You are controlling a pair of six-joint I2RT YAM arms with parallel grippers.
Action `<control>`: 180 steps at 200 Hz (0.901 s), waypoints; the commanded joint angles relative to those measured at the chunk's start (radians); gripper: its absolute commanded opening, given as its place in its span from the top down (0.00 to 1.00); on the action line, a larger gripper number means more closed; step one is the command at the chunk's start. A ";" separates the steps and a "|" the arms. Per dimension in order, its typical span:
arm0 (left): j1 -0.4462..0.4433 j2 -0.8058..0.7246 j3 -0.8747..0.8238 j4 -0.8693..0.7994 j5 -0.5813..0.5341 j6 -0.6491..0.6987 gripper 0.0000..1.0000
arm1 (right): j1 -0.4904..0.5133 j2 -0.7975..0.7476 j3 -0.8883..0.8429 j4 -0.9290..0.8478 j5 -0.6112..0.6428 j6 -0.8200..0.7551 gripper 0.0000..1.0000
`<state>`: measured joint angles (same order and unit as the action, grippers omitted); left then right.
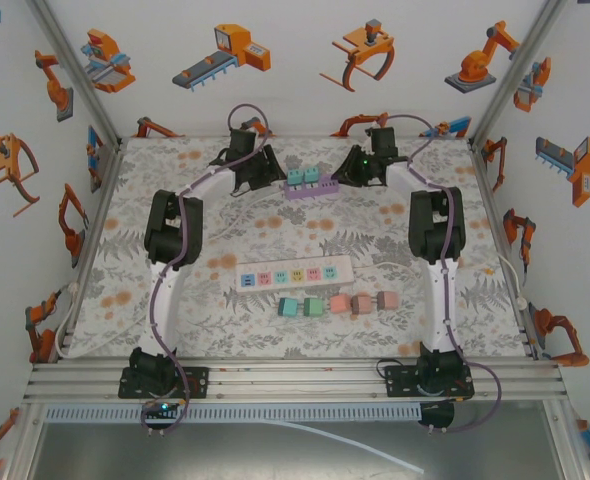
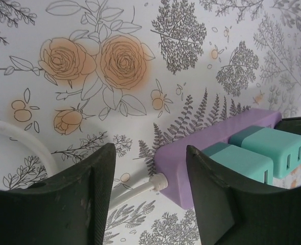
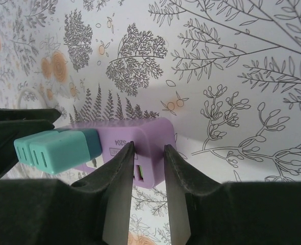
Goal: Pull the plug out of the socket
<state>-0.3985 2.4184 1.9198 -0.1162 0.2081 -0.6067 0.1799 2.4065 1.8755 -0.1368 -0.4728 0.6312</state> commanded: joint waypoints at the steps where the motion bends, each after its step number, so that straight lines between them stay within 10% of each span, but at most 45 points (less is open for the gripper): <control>1: 0.000 0.005 -0.030 -0.032 0.078 -0.022 0.47 | 0.008 -0.009 -0.067 -0.019 -0.022 0.009 0.70; 180: 0.021 -0.523 -0.697 0.002 0.083 0.051 0.55 | 0.197 -0.519 -0.827 0.175 0.210 0.178 0.68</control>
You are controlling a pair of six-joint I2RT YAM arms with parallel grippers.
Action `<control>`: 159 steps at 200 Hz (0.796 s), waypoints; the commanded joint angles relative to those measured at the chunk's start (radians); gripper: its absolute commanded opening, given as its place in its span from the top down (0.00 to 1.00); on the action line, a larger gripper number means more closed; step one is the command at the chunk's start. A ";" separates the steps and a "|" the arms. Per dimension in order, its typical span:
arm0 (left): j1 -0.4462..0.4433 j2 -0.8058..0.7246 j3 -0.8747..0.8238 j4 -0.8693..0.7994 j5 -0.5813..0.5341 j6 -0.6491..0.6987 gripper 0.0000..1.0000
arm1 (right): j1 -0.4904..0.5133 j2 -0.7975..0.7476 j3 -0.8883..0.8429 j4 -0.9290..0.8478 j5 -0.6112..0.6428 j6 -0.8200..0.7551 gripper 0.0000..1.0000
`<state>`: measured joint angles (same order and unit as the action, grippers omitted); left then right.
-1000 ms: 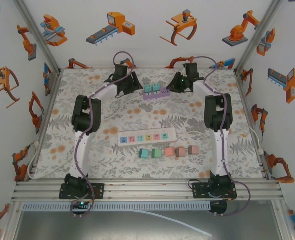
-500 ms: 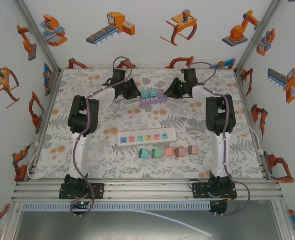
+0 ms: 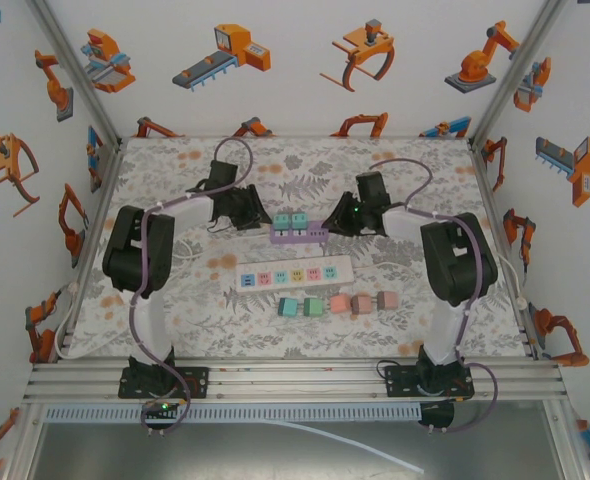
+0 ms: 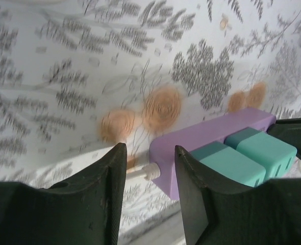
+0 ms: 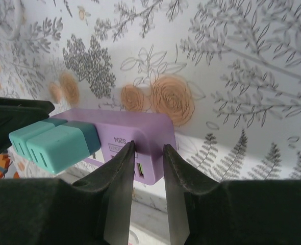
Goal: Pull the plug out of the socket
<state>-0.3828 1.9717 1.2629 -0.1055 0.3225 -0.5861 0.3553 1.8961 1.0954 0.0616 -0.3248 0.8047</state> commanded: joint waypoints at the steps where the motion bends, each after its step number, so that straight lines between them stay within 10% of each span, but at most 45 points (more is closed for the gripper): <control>1: 0.005 -0.078 -0.039 -0.010 -0.033 0.031 0.55 | 0.023 -0.010 -0.047 -0.023 0.062 0.004 0.68; 89: 0.003 -0.380 -0.152 -0.052 -0.098 0.106 0.50 | 0.028 -0.237 0.013 -0.113 0.104 -0.288 0.59; 159: -0.038 -0.444 -0.199 -0.033 -0.076 0.243 0.45 | 0.119 -0.361 0.047 -0.075 -0.121 -1.058 0.56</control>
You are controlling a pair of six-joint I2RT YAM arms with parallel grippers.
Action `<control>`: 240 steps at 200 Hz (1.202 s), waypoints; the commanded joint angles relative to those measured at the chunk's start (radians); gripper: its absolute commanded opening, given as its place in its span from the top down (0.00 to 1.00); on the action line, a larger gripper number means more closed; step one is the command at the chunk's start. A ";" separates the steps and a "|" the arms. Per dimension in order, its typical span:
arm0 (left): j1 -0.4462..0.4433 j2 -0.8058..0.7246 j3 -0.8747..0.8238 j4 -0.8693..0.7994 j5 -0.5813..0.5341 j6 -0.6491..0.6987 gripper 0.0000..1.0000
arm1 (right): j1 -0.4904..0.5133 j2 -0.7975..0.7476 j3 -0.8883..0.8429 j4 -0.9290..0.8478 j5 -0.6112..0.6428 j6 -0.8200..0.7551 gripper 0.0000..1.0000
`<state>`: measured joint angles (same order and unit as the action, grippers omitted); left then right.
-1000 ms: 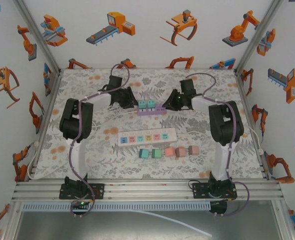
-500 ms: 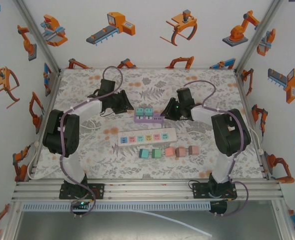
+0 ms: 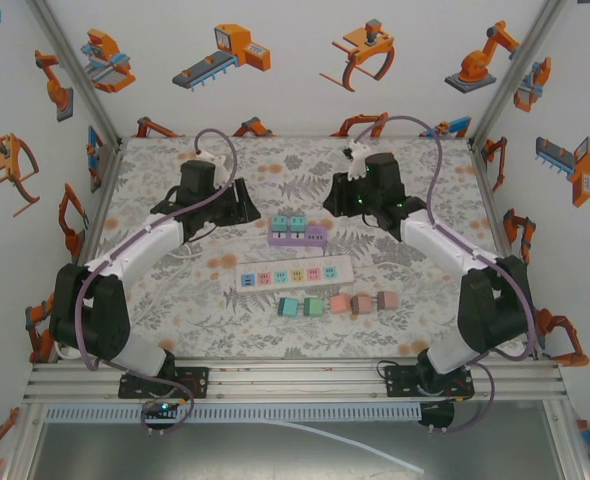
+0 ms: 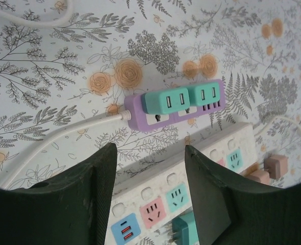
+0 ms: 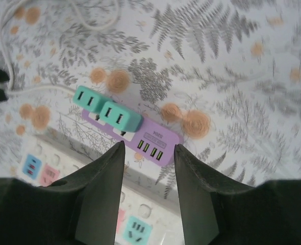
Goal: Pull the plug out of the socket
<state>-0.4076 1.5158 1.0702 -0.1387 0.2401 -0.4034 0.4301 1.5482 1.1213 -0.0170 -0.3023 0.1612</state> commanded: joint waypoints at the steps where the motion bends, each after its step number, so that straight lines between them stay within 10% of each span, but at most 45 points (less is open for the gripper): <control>1: -0.014 0.014 -0.006 0.000 0.007 0.060 0.45 | 0.045 -0.013 0.021 0.002 -0.150 -0.427 0.56; 44: -0.030 0.074 0.003 0.043 -0.009 0.044 0.44 | 0.092 0.031 0.037 -0.102 -0.362 -0.931 0.55; 146: -0.032 0.220 0.072 0.087 0.013 0.017 0.43 | 0.093 0.401 0.435 -0.501 -0.391 -1.091 0.53; 240: -0.049 0.304 0.073 0.101 0.021 0.006 0.43 | 0.093 0.512 0.486 -0.469 -0.386 -1.071 0.54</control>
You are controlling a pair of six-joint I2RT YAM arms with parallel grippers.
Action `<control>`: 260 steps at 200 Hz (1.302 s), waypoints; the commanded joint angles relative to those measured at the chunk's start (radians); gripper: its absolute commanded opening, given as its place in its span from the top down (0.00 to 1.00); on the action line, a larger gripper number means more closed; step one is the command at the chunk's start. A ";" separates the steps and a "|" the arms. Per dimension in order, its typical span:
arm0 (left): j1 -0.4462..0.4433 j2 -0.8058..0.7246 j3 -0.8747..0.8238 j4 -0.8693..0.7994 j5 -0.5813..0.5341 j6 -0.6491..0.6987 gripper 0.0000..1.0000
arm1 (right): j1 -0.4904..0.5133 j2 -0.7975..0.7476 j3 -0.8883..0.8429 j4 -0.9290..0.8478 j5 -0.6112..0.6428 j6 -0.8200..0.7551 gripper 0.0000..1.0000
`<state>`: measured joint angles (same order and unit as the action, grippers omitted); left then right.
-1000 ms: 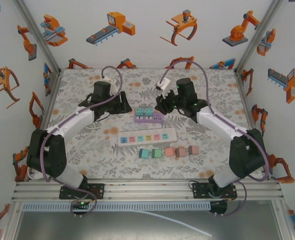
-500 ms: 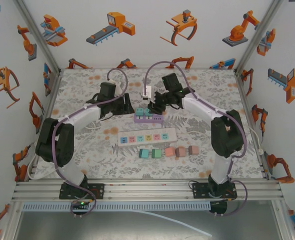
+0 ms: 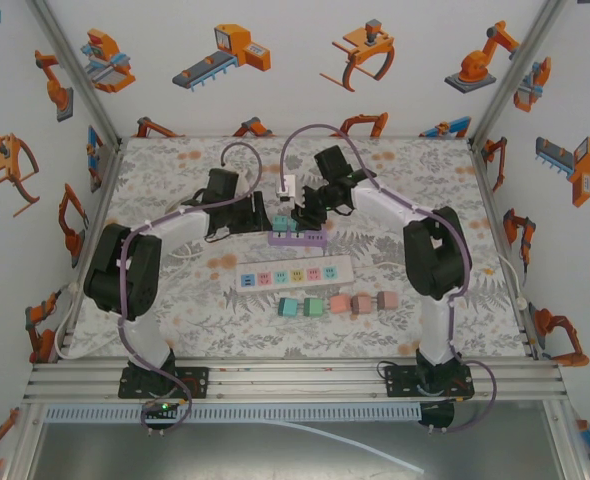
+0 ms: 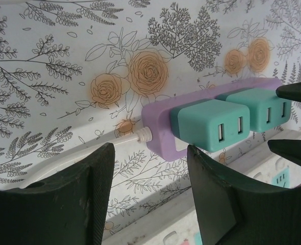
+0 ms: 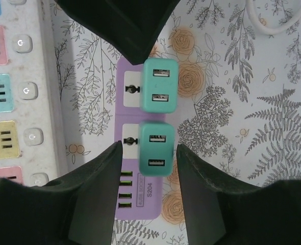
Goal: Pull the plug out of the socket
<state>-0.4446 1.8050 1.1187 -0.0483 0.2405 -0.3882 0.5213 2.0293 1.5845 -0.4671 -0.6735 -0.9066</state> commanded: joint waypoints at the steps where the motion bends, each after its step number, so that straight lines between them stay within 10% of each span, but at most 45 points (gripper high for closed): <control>1: -0.012 0.015 0.024 0.010 0.021 -0.009 0.43 | 0.002 0.032 0.024 -0.019 -0.014 -0.002 0.54; 260: -0.037 0.125 0.045 -0.145 -0.104 -0.031 0.46 | -0.003 0.040 0.086 0.069 -0.106 0.144 0.79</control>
<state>-0.4709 1.8851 1.1740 -0.1162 0.2150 -0.4316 0.5133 2.0834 1.6348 -0.4549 -0.7086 -0.7986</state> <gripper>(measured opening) 0.540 0.334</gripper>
